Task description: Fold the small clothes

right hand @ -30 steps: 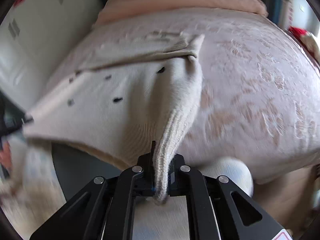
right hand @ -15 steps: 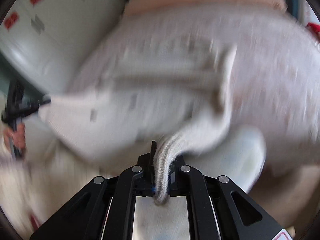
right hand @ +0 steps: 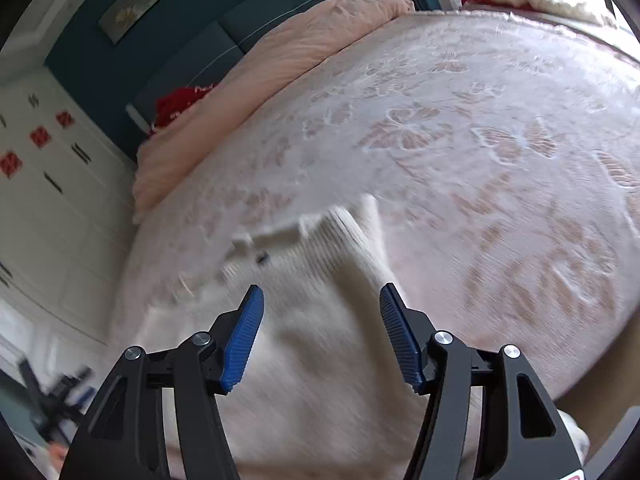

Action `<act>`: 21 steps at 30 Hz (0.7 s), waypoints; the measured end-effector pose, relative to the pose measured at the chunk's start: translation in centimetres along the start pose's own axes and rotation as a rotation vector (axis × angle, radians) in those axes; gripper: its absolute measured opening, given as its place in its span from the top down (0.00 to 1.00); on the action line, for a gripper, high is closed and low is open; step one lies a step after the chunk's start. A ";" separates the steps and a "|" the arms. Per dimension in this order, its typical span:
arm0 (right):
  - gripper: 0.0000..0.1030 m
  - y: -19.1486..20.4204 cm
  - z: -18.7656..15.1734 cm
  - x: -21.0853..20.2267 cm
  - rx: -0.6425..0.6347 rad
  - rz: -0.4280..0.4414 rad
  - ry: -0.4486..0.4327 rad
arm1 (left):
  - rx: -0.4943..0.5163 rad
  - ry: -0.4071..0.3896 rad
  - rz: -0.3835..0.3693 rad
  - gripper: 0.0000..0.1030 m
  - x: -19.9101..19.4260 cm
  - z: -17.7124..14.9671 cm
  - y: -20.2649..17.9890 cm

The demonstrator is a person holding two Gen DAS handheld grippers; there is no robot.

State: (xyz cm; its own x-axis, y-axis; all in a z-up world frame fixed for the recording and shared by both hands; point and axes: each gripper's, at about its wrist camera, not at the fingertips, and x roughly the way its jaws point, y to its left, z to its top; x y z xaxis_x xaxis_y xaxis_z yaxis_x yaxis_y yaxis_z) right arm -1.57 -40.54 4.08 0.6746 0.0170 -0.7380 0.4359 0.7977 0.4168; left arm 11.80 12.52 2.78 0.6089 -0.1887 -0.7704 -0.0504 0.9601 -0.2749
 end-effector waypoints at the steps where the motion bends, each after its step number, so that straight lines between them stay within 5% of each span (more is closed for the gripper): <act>1: 0.41 -0.2 -0.4 0.0 -0.022 -0.017 0.008 | 0.025 -0.010 0.001 0.24 -0.2 -0.5 -0.1; 8: 0.33 -1.0 -0.1 1.7 0.013 -0.040 0.050 | 0.197 -0.010 0.022 0.15 3.1 0.4 -3.8; 12: 0.26 -0.2 1.3 3.8 0.003 -0.048 0.093 | 0.157 -0.004 0.036 0.15 6.7 2.0 -4.9; 15: 0.26 0.4 2.0 5.8 -0.007 -0.060 0.119 | 0.088 0.080 0.010 0.17 10.2 2.6 -4.5; 17: 0.26 1.0 2.2 7.7 -0.041 -0.087 0.159 | 0.036 0.148 -0.039 0.42 12.0 2.6 -3.9; 19: 0.36 1.4 1.9 9.1 -0.078 -0.097 0.190 | 0.028 0.202 -0.057 0.89 13.1 2.1 -3.7; 20: 0.70 1.5 1.6 9.4 -0.093 -0.094 0.198 | 0.033 0.207 -0.062 0.93 13.1 1.9 -3.6; 21: 0.87 1.7 1.4 9.5 -0.122 -0.106 0.209 | 0.033 0.192 -0.078 0.93 12.4 1.8 -3.4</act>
State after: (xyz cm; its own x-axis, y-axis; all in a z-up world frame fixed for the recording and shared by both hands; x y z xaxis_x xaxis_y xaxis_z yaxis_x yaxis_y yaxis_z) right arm 6.44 -39.84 -1.50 0.4857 0.0432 -0.8731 0.4137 0.8685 0.2732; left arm 20.95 7.32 -4.79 0.4475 -0.2952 -0.8442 0.0191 0.9469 -0.3210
